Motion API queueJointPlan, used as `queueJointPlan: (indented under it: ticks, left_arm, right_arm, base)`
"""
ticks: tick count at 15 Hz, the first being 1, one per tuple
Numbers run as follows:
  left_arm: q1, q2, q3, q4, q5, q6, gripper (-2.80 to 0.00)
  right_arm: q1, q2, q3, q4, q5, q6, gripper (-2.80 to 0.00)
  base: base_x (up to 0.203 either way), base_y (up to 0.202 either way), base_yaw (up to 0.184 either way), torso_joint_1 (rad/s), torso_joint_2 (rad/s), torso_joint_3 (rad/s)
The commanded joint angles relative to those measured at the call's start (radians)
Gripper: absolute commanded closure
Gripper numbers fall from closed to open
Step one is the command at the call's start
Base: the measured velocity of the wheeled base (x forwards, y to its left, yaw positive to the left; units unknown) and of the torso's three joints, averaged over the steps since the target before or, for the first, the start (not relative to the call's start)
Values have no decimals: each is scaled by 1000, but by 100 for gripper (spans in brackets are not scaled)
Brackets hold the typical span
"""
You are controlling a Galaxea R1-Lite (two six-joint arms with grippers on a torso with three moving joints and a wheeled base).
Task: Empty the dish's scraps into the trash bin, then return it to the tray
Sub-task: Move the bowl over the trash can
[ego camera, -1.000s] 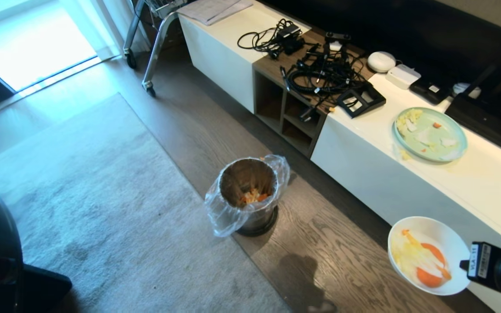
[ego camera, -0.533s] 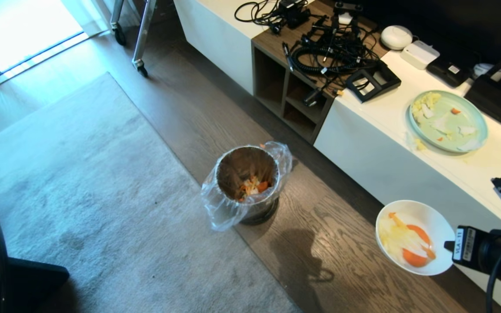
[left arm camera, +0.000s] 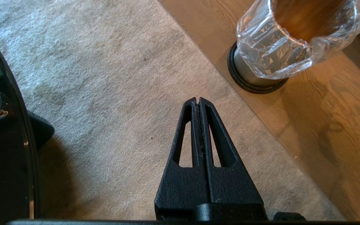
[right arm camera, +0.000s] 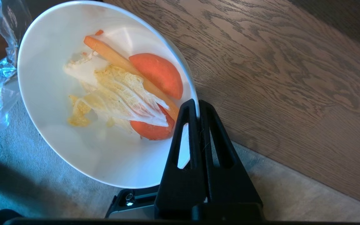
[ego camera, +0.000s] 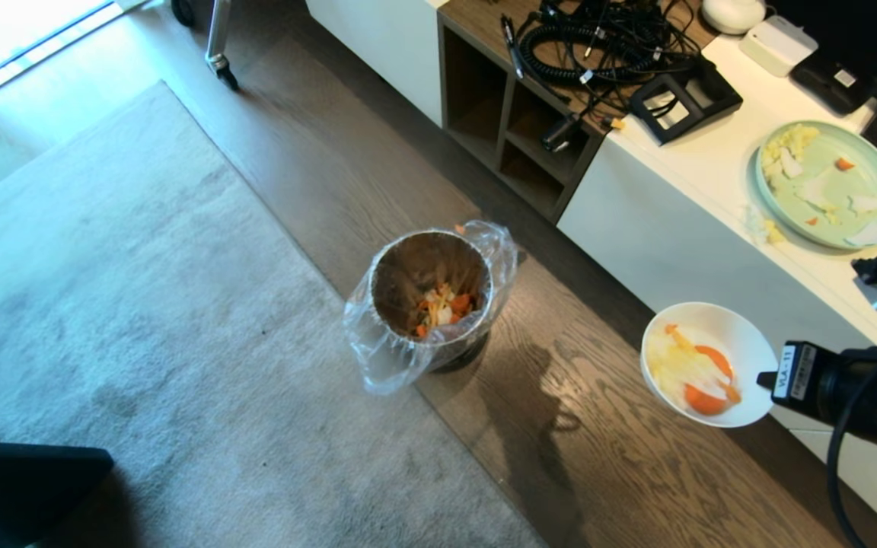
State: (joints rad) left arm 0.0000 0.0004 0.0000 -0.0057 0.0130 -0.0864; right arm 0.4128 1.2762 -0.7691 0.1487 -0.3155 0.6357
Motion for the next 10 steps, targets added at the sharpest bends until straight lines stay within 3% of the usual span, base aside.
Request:
queueJointPlan:
  ticks: [1, 5, 10]
  left_arm:
    - [0, 0, 0, 0, 1, -1, 0]
    - [0, 0, 0, 0, 1, -1, 0]
    - [0, 0, 0, 0, 1, -1, 0]
  right_arm:
    - [1, 9, -19, 0, 4, 2, 0]
    - [20, 17, -19, -41, 6, 0, 0]
    - [26, 38, -53, -41, 4, -3, 0]
  base:
    - [0, 0, 0, 1, 2, -194]
    - [0, 0, 0, 1, 3, -196]
    - [0, 0, 0, 0, 2, -44]
